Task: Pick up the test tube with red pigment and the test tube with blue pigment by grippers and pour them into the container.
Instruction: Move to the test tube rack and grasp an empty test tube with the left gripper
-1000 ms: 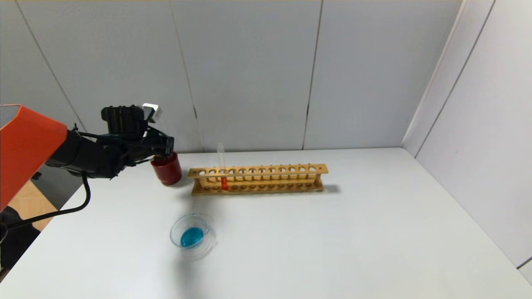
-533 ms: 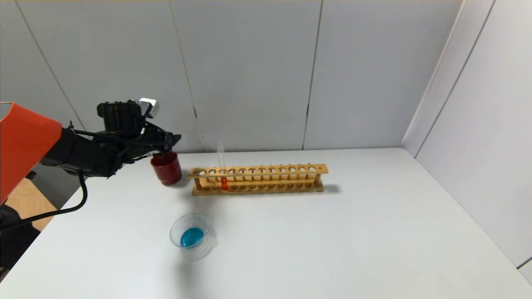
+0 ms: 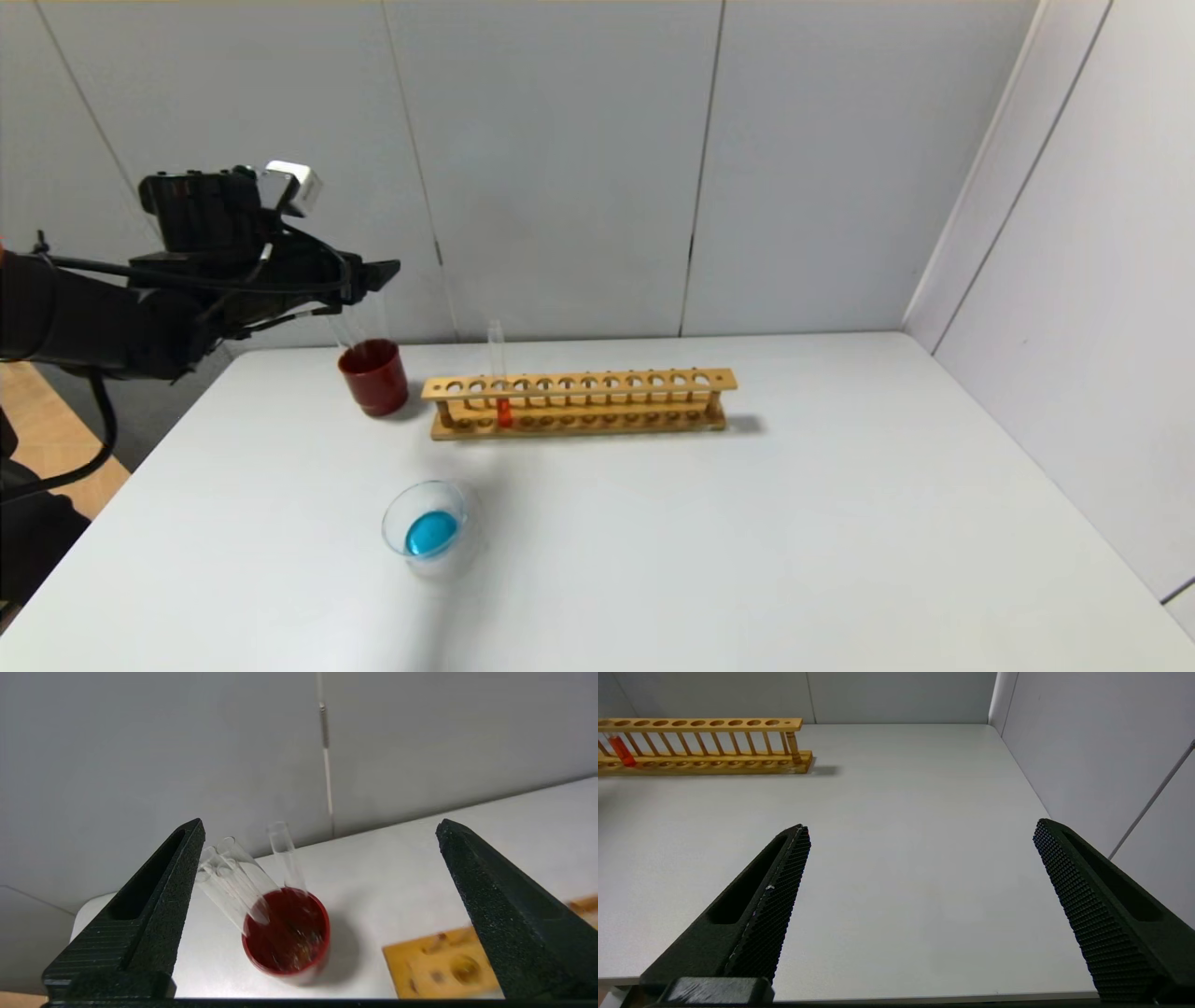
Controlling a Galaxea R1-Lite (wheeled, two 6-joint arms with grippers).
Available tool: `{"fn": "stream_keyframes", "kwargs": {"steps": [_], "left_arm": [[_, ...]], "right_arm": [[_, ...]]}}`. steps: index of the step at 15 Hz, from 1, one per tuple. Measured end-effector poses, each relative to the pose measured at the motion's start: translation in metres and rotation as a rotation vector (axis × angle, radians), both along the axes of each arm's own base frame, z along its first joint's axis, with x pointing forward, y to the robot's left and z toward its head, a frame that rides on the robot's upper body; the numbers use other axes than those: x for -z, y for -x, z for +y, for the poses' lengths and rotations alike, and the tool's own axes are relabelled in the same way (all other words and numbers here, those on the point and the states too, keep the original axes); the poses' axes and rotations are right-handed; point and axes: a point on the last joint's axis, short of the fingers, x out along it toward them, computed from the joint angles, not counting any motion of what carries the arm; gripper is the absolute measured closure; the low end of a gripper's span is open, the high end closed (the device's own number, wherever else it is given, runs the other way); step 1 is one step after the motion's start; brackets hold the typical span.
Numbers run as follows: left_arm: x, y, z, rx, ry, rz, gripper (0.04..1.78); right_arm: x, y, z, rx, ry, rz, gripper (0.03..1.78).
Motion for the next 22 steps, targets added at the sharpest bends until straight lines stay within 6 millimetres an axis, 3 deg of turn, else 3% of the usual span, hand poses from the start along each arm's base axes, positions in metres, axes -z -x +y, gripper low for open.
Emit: {"fn": "stream_keyframes", "kwargs": {"steps": [4,7,10,14,18,22], "left_arm": [[-0.017,0.054,-0.012,0.054,-0.032,0.035,0.08],[-0.011,0.087,-0.021,0.097,-0.037,0.063,0.08],[-0.001,0.108,-0.028,0.134,-0.043,0.095,0.08],[0.015,0.114,-0.032,0.166,-0.040,0.154,0.08],[0.030,0.106,-0.035,0.246,-0.023,0.211,0.08],[0.032,0.093,-0.040,0.281,-0.019,0.215,0.08]], "right_arm": [[0.000,0.000,0.000,0.000,0.000,0.000,0.06],[0.000,0.000,0.000,0.000,0.000,0.000,0.06],[0.000,0.000,0.000,0.000,0.000,0.000,0.06],[0.000,0.000,0.000,0.000,0.000,0.000,0.06],[0.000,0.000,0.000,0.000,0.000,0.000,0.06],[0.000,0.000,0.000,0.000,0.000,0.000,0.06]]}}
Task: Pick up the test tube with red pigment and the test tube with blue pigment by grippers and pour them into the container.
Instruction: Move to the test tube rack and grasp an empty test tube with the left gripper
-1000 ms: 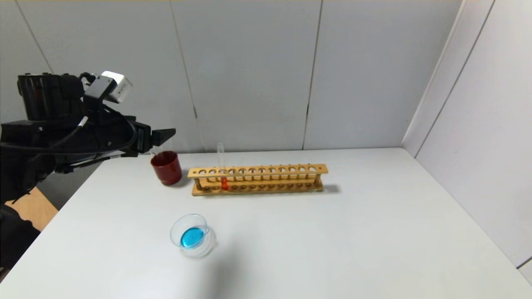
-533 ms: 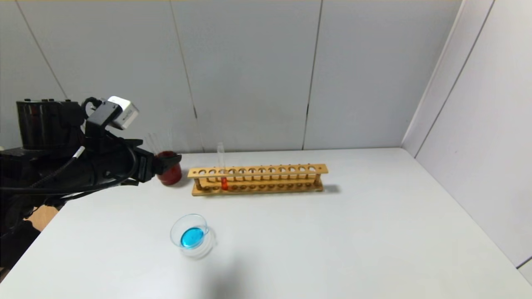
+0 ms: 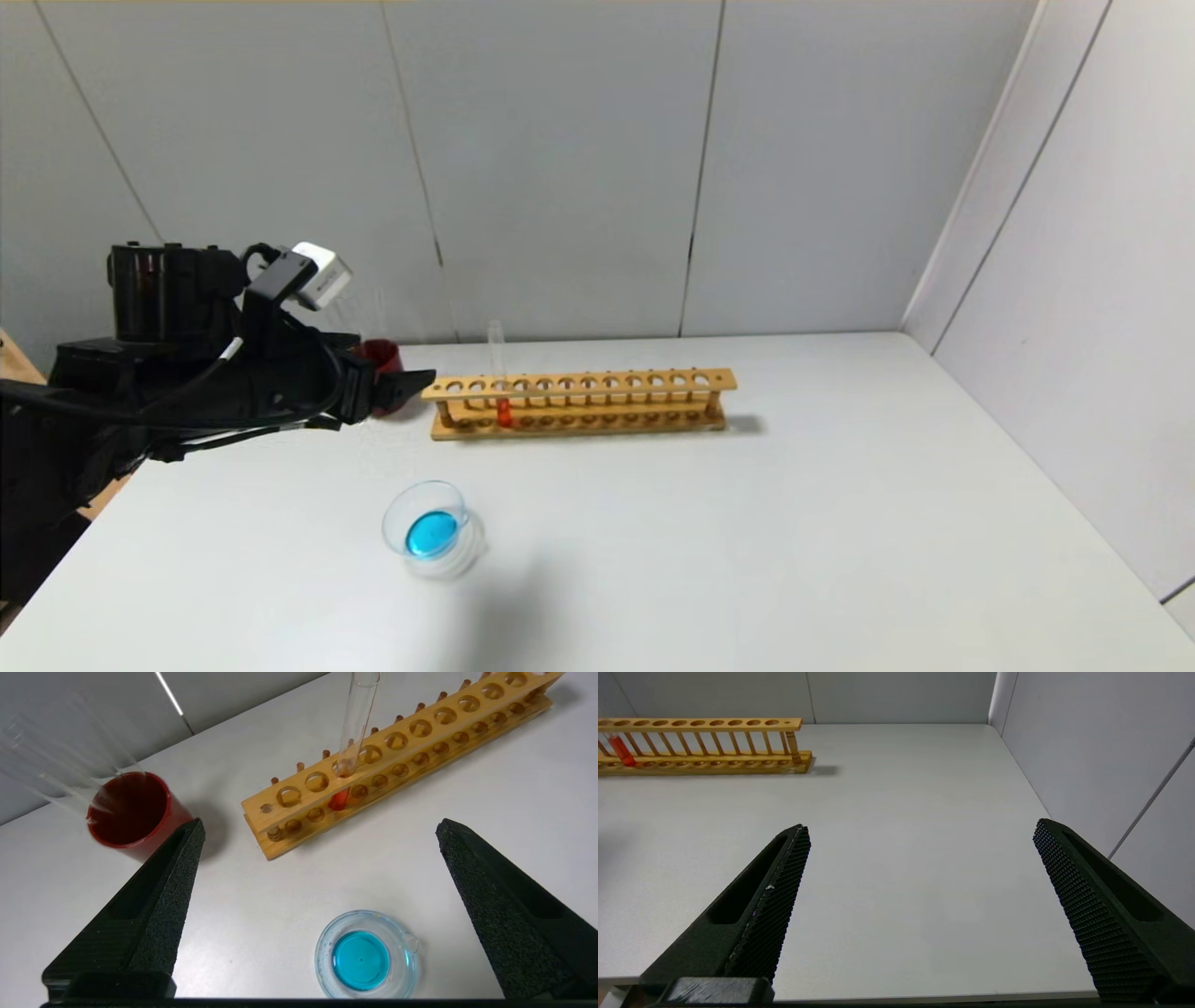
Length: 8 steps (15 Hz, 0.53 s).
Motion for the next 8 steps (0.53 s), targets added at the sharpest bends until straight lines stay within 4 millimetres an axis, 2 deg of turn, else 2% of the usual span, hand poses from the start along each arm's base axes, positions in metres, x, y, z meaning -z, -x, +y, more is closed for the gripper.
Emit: {"fn": "stream_keyframes", "kwargs": {"steps": [4,8], "left_arm": [[0.003,-0.012,-0.006,0.160,0.064,0.015,0.08],[0.012,-0.028,-0.013,0.188,0.071,0.039,0.08]], "right_arm": [[0.000,0.000,0.000,0.000,0.000,0.000,0.06],[0.000,0.000,0.000,0.000,0.000,0.000,0.06]]}}
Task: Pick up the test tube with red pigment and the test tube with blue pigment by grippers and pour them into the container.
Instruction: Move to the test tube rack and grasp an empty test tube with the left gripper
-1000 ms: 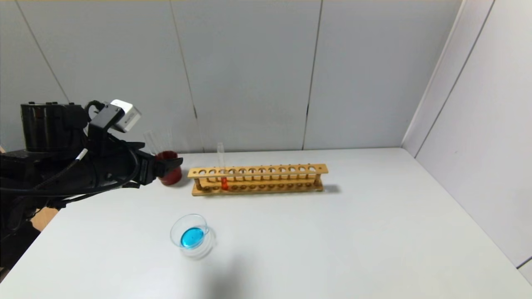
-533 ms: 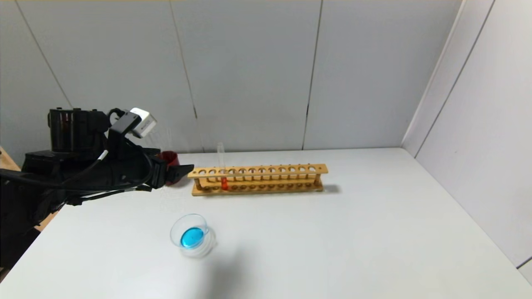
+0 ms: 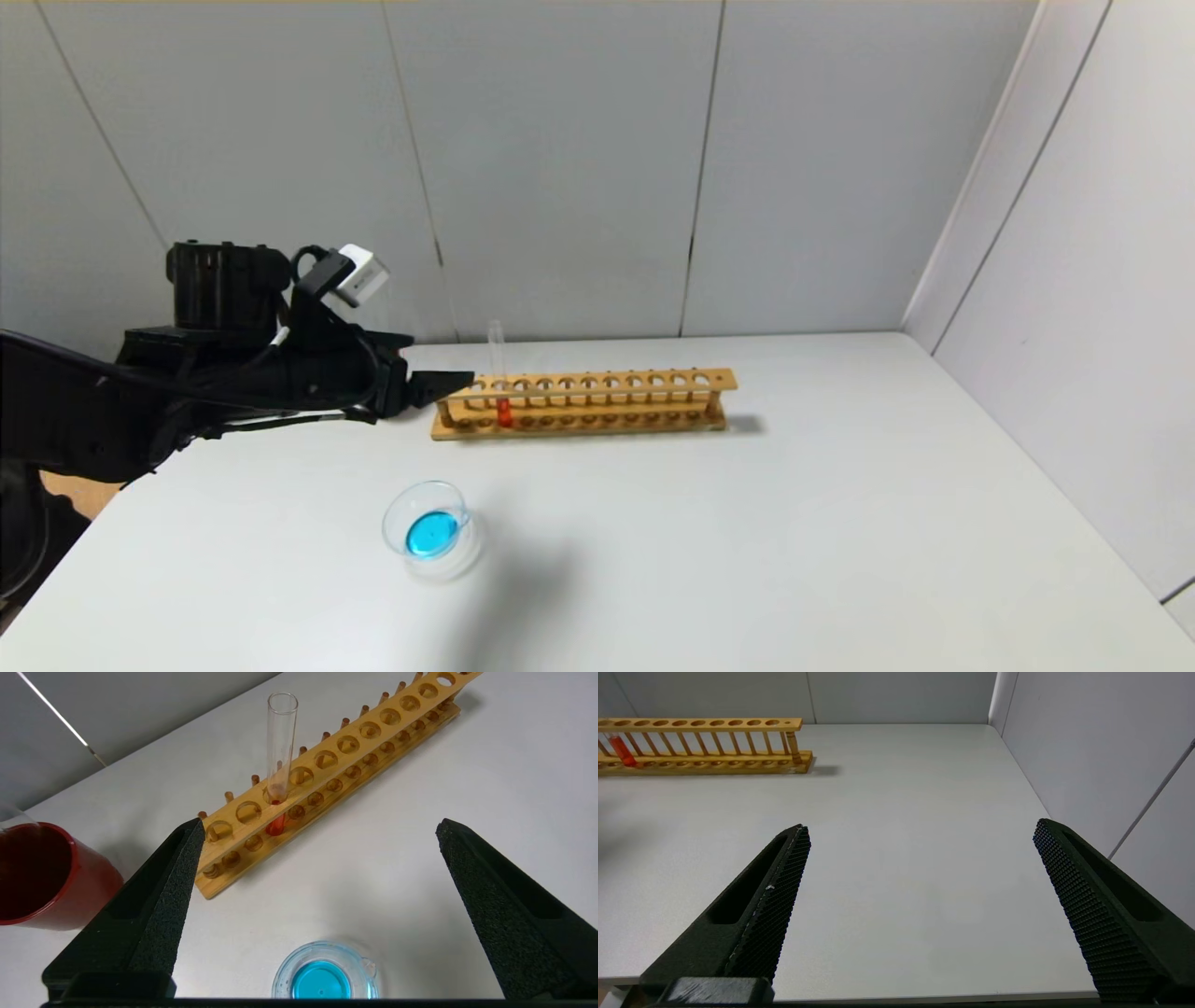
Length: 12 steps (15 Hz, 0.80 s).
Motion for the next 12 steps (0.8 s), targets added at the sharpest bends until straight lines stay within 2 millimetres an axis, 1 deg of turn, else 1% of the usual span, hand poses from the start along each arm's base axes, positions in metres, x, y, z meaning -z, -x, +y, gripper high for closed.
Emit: {"fn": "stream_keyframes", "kwargs": {"steps": [3,6,9,12], "left_arm": [[0.010,-0.017,-0.006,0.000,-0.001,0.024,0.08],[0.019,-0.032,-0.016,0.010,-0.006,0.036,0.08],[0.027,-0.050,-0.024,-0.021,-0.015,0.042,0.08],[0.036,-0.062,-0.034,-0.031,-0.012,0.058,0.08]], "right_arm": [[0.000,0.000,0.000,0.000,0.000,0.000,0.06],[0.000,0.000,0.000,0.000,0.000,0.000,0.06],[0.000,0.000,0.000,0.000,0.000,0.000,0.06],[0.000,0.000,0.000,0.000,0.000,0.000,0.06]]}}
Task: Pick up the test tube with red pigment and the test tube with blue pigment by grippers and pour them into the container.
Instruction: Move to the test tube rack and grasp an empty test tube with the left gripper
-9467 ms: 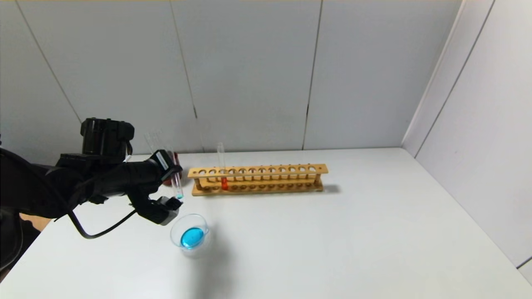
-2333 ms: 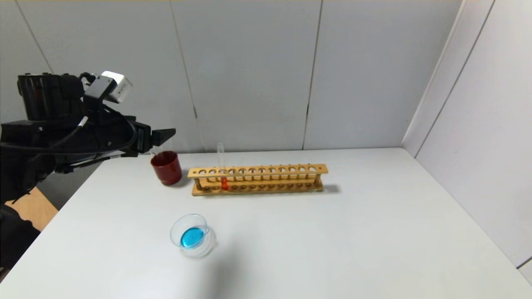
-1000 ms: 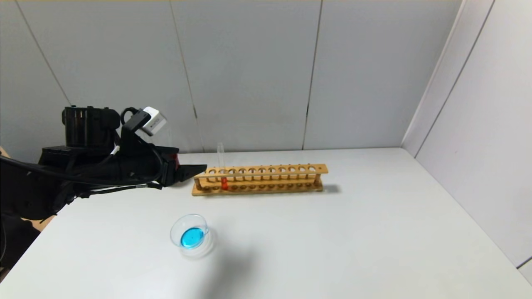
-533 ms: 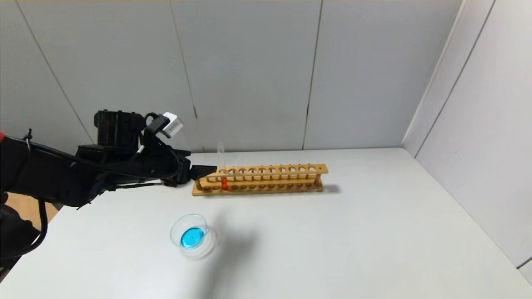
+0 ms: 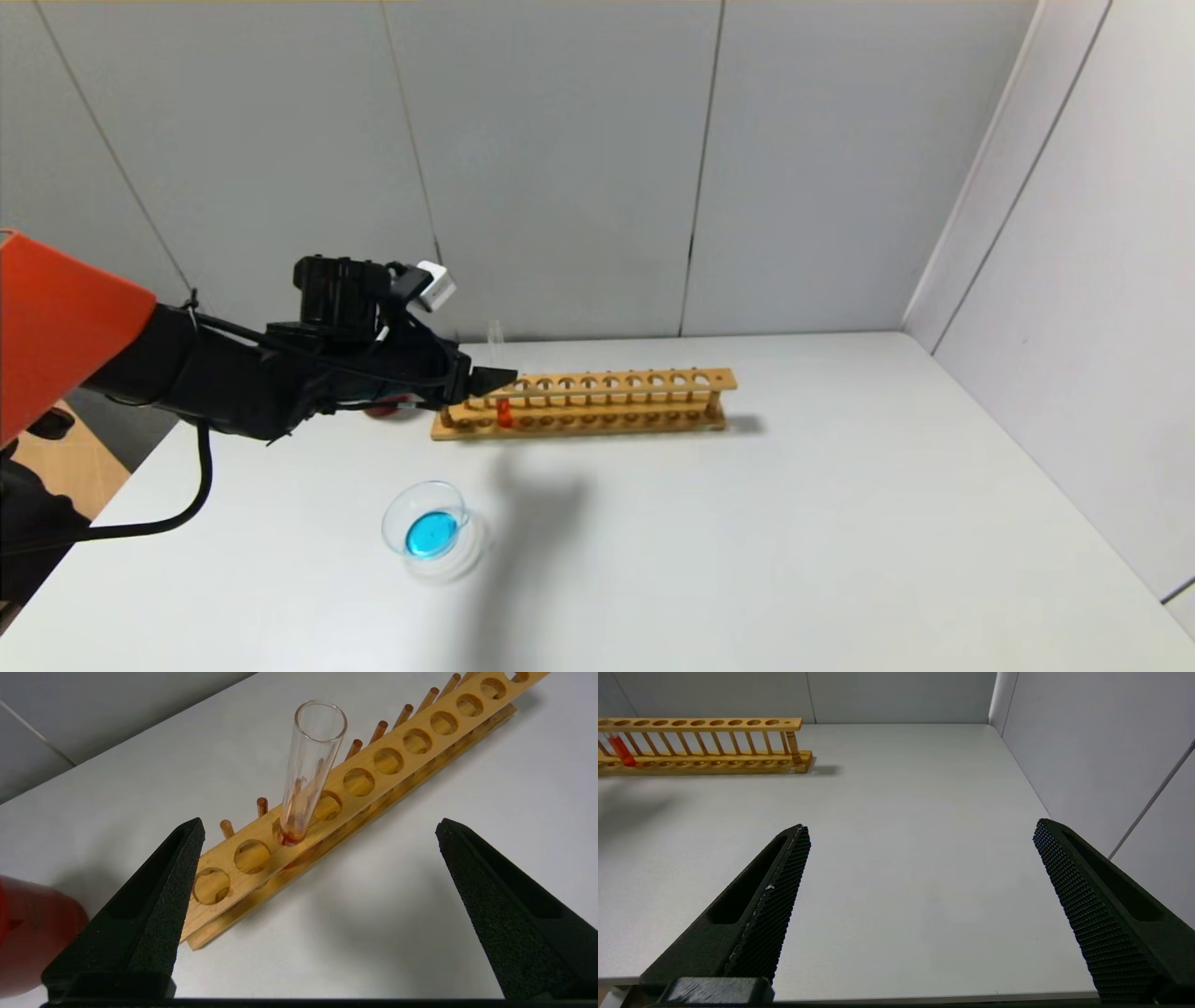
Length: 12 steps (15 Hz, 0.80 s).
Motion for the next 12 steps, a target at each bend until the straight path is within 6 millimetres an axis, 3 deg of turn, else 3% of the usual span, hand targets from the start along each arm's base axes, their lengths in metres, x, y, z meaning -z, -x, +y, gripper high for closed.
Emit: {"fn": "stream_keyframes", "kwargs": {"steps": [12], "left_arm": [[0.012,-0.033,-0.010,-0.018,0.006,-0.016,0.08]], "right_arm": [[0.000,0.000,0.000,0.000,0.000,0.000,0.06]]}}
